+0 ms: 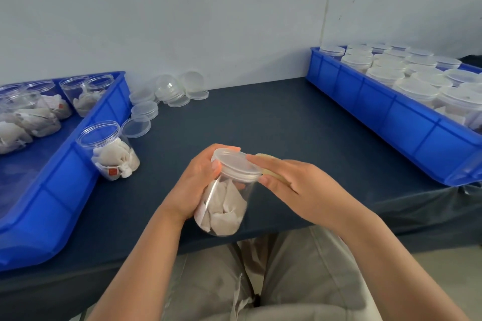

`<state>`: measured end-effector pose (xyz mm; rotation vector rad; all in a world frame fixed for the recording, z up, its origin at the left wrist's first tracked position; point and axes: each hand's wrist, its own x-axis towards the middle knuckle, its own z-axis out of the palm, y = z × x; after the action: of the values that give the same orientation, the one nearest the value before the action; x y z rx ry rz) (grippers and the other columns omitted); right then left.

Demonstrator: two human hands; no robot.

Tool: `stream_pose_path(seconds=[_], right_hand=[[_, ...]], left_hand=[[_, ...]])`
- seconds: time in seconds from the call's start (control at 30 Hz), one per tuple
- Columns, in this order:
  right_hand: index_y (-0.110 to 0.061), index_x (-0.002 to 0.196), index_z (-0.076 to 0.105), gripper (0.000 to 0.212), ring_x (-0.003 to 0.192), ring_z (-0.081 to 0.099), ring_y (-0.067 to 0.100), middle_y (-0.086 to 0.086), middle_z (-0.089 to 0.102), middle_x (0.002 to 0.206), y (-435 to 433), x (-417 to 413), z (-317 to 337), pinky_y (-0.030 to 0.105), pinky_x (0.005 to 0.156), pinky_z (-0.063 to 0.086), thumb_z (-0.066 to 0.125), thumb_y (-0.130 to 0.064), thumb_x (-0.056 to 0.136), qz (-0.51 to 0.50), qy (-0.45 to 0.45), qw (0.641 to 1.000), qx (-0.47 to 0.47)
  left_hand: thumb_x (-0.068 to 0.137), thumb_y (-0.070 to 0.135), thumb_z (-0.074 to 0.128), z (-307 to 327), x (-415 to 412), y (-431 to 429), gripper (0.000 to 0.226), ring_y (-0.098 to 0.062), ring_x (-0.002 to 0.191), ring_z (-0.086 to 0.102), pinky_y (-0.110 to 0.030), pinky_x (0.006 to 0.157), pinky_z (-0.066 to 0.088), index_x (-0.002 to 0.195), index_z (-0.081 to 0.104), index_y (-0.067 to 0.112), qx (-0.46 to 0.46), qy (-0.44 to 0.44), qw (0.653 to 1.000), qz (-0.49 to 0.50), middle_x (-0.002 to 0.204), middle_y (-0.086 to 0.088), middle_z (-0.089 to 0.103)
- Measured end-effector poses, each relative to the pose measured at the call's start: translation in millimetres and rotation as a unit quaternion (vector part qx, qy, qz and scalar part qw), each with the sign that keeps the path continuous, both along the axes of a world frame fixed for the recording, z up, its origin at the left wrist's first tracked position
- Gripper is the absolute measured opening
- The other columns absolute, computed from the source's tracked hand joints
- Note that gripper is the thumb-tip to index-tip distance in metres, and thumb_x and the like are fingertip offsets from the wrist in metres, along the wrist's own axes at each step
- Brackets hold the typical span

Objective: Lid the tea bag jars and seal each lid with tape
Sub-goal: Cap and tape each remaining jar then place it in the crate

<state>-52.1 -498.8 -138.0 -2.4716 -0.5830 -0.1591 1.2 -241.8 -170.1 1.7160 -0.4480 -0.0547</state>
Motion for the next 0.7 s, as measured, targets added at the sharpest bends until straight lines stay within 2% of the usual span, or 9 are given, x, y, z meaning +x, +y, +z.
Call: stream_pose_path(seconds=[0.1, 0.2, 0.3, 0.37, 0.43, 0.5, 0.57, 0.63, 0.7], right_hand=[[-0.058, 0.155, 0.035, 0.052, 0.128, 0.054, -0.003, -0.033, 0.053, 0.147, 5.4, -3.4, -2.8, 0.02, 0.097, 0.049, 0.028, -0.068, 0.105, -0.029, -0.013, 0.999, 0.001], [-0.055, 0.154, 0.042, 0.052, 0.108, 0.063, 0.007, -0.021, 0.068, 0.118, 8.7, -7.2, -1.2, 0.03, 0.088, 0.056, 0.027, -0.067, 0.106, -0.076, -0.042, 0.996, -0.028], [-0.056, 0.153, 0.044, 0.053, 0.093, 0.064, 0.014, -0.013, 0.065, 0.1, 14.9, -11.8, 1.1, 0.038, 0.08, 0.057, 0.024, -0.066, 0.106, -0.098, -0.058, 0.992, -0.061], [-0.056, 0.153, 0.044, 0.053, 0.086, 0.062, 0.014, -0.01, 0.063, 0.093, 21.6, -15.8, 1.9, 0.037, 0.074, 0.057, 0.023, -0.066, 0.105, -0.109, -0.07, 0.989, -0.071], [-0.055, 0.153, 0.044, 0.053, 0.078, 0.059, 0.013, -0.009, 0.058, 0.086, 27.8, -20.1, 2.5, 0.034, 0.066, 0.054, 0.025, -0.065, 0.105, -0.112, -0.082, 0.988, -0.064], [-0.055, 0.155, 0.038, 0.052, 0.08, 0.06, 0.012, -0.01, 0.061, 0.092, 28.4, -20.9, 2.6, 0.034, 0.07, 0.056, 0.029, -0.065, 0.105, -0.09, -0.07, 0.993, -0.039], [-0.058, 0.156, 0.025, 0.056, 0.09, 0.063, 0.008, -0.016, 0.065, 0.109, 22.8, -17.2, 0.7, 0.032, 0.077, 0.055, 0.035, -0.07, 0.102, -0.056, -0.041, 0.998, -0.014], [-0.06, 0.157, 0.015, 0.063, 0.082, 0.06, 0.003, -0.021, 0.063, 0.097, 16.1, -13.2, -1.5, 0.025, 0.07, 0.048, 0.037, -0.074, 0.099, -0.044, -0.005, 0.999, 0.01], [-0.062, 0.155, 0.014, 0.062, 0.075, 0.06, 0.008, -0.011, 0.062, 0.082, 11.6, -9.8, -2.8, 0.027, 0.062, 0.046, 0.035, -0.075, 0.098, -0.041, 0.018, 0.999, 0.018]], left_hand=[[0.101, 0.053, 0.05, 11.5, -5.9, -4.5, 0.04, -0.006, 0.119, 0.069, -0.011, 0.09, 0.052, 0.129, 0.073, 0.035, 0.058, -0.03, 0.996, 0.06, 0.126, 0.018, 0.074], [0.092, 0.069, 0.051, 23.3, -22.5, -7.2, 0.041, 0.005, 0.11, 0.069, -0.005, 0.083, 0.05, 0.122, 0.069, 0.048, 0.073, -0.094, 0.979, 0.164, 0.115, 0.032, 0.073], [0.096, 0.077, 0.039, 27.3, -40.3, -18.2, 0.034, 0.011, 0.107, 0.064, -0.009, 0.076, 0.05, 0.118, 0.06, 0.061, 0.143, -0.116, 0.968, 0.173, 0.11, 0.035, 0.068], [0.083, 0.084, 0.05, 25.7, -48.0, -30.6, 0.038, 0.018, 0.108, 0.057, -0.009, 0.072, 0.048, 0.117, 0.049, 0.067, 0.161, -0.102, 0.96, 0.205, 0.115, 0.044, 0.059], [0.072, 0.086, 0.059, 24.1, -50.4, -37.9, 0.044, 0.024, 0.106, 0.054, -0.001, 0.073, 0.044, 0.111, 0.044, 0.071, 0.155, -0.102, 0.953, 0.238, 0.114, 0.053, 0.053], [0.071, 0.085, 0.059, 24.0, -47.1, -36.8, 0.05, 0.023, 0.103, 0.056, 0.002, 0.073, 0.041, 0.112, 0.051, 0.059, 0.129, -0.098, 0.955, 0.248, 0.111, 0.053, 0.055], [0.072, 0.084, 0.058, 24.2, -41.1, -29.7, 0.054, 0.018, 0.101, 0.061, -0.006, 0.072, 0.046, 0.112, 0.061, 0.048, 0.094, -0.068, 0.96, 0.256, 0.109, 0.045, 0.063], [0.074, 0.082, 0.055, 25.3, -35.9, -21.3, 0.053, 0.011, 0.101, 0.065, -0.013, 0.076, 0.045, 0.112, 0.066, 0.046, 0.074, -0.042, 0.965, 0.248, 0.108, 0.035, 0.069], [0.08, 0.078, 0.055, 23.3, -32.1, -15.5, 0.046, 0.006, 0.103, 0.067, -0.017, 0.079, 0.047, 0.111, 0.067, 0.048, 0.067, -0.035, 0.972, 0.22, 0.108, 0.03, 0.072]])
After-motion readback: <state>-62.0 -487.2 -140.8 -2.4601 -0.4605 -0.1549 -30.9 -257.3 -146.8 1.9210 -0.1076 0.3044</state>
